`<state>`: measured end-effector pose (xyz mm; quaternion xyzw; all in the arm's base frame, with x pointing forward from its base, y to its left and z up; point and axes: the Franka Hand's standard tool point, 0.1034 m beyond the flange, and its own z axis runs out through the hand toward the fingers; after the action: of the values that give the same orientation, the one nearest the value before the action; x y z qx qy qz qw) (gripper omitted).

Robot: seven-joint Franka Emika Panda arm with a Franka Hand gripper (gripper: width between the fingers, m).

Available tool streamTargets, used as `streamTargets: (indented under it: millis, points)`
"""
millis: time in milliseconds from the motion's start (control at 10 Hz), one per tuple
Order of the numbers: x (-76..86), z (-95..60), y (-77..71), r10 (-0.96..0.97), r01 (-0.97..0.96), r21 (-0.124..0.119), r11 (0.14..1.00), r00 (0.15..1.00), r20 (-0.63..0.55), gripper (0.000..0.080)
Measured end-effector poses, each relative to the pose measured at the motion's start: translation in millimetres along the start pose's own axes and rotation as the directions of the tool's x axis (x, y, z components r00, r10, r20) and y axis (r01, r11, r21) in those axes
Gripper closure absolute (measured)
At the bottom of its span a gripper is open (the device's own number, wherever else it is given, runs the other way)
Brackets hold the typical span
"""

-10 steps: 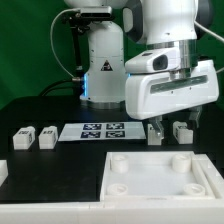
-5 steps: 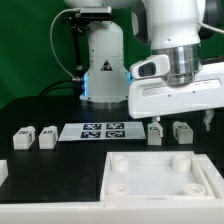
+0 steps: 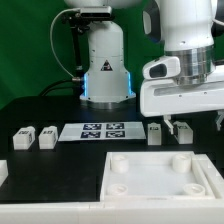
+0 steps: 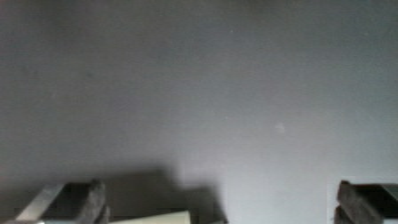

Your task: Assemble one leg

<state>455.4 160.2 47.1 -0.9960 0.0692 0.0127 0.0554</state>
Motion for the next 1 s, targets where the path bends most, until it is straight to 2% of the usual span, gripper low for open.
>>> streamTargets:
  millis: [100,300,400,500,700,800,900,1000]
  points:
    - [-3.1,0.8,2.3,-0.001,0.002,-0.013,1.000,0.997,0.078,0.0151]
    - [-31.6,16.4,-2.1,0.047,-0.026,-0.072,0.997,0.952,0.303,0.0151]
    - [-34.9,14.1,-5.2,0.057,-0.018,-0.095,0.995,0.906,0.421,0.0151]
    - [-29.1,11.9,-5.1,0.068,-0.021,-0.102,0.995,0.874,0.481,0.0151]
    - [-34.5,12.8,2.1,0.089,-0.013,-0.125,0.992,0.770,0.631,0.0151]
    - [-34.0,15.8,2.1,0.105,-0.017,-0.137,0.990,0.736,0.669,0.0151]
    - [-49.2,17.7,1.5,0.123,-0.007,-0.162,0.987,0.681,0.722,0.0151]
    - [-57.2,20.2,1.6,0.127,0.008,-0.171,0.985,0.638,0.759,0.0151]
